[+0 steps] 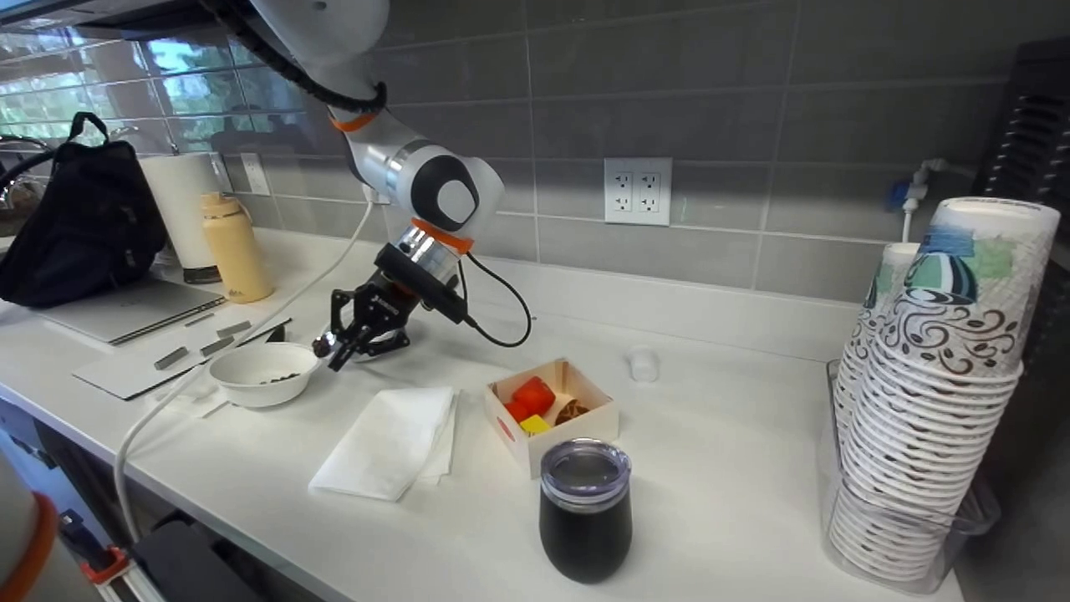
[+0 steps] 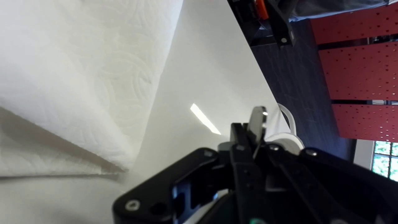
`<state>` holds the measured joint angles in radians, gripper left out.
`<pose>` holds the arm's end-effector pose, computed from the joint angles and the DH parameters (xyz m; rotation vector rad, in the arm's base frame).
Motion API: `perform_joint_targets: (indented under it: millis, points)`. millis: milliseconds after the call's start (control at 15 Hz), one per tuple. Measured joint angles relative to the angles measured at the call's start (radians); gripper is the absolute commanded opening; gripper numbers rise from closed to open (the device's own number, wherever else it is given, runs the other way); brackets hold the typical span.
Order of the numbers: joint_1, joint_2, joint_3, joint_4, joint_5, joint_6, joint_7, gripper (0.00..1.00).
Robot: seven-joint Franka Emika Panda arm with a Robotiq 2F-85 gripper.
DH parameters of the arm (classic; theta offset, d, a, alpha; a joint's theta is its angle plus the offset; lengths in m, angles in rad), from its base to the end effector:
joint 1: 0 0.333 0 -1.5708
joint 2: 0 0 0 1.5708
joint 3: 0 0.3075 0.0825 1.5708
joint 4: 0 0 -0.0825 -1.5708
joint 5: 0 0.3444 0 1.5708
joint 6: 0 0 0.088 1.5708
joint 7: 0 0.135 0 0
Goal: Move the contents of one bowl to the next bowl
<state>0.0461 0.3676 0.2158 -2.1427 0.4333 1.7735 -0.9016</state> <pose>0.4138 0.1638 0.2156 -2.1439 -1.0688 0.6952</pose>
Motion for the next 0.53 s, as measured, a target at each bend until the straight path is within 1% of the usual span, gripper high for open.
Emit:
perform_joint_targets:
  millis: [200, 533]
  points:
    - [0.0, -0.043, 0.004, -0.031, 0.004, 0.021, -0.007, 0.01]
    - [0.007, -0.11, 0.015, -0.08, 0.015, 0.022, -0.037, 0.01]
